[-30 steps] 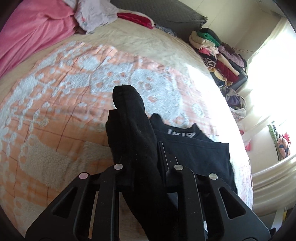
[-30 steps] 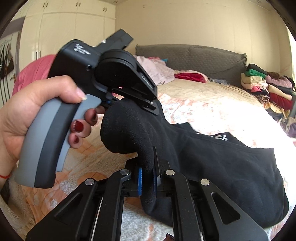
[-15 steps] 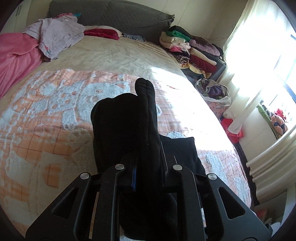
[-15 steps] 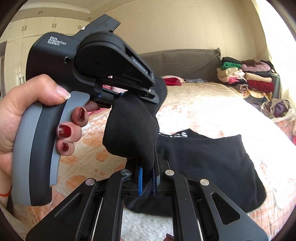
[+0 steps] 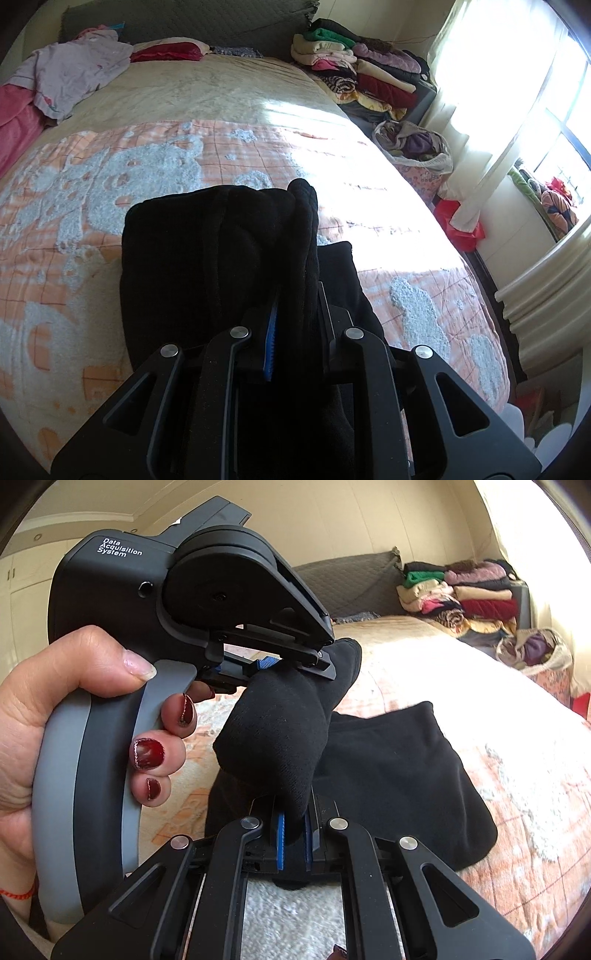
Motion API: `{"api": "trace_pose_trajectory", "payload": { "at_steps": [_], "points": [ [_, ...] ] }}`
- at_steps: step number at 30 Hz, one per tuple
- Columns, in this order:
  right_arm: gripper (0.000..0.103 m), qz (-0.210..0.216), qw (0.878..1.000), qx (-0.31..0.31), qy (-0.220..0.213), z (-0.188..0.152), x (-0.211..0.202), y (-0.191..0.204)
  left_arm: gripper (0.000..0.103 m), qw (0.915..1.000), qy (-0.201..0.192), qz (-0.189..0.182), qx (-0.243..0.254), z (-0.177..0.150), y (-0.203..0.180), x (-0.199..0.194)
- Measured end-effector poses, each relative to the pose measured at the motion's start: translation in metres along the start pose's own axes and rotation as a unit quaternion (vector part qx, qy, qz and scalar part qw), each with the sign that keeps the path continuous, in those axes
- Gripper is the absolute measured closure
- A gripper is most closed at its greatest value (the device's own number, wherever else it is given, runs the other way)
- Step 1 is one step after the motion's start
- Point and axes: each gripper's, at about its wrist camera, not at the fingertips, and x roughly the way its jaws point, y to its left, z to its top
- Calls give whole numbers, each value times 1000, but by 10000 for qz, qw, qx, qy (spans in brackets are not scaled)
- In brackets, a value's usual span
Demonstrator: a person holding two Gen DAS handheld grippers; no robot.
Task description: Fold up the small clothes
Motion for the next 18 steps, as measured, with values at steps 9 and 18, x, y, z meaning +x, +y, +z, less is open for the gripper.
{"api": "trace_pose_trajectory", "payload": {
  "at_steps": [9, 18],
  "points": [
    [97, 119, 9960, 804, 358, -13, 10, -47, 32, 9964, 136, -825, -105, -10, -15, 18],
    [84, 566, 9804, 1783, 615, -21, 10, -82, 26, 9993, -201, -36, -320, -13, 55, -29]
  ]
}}
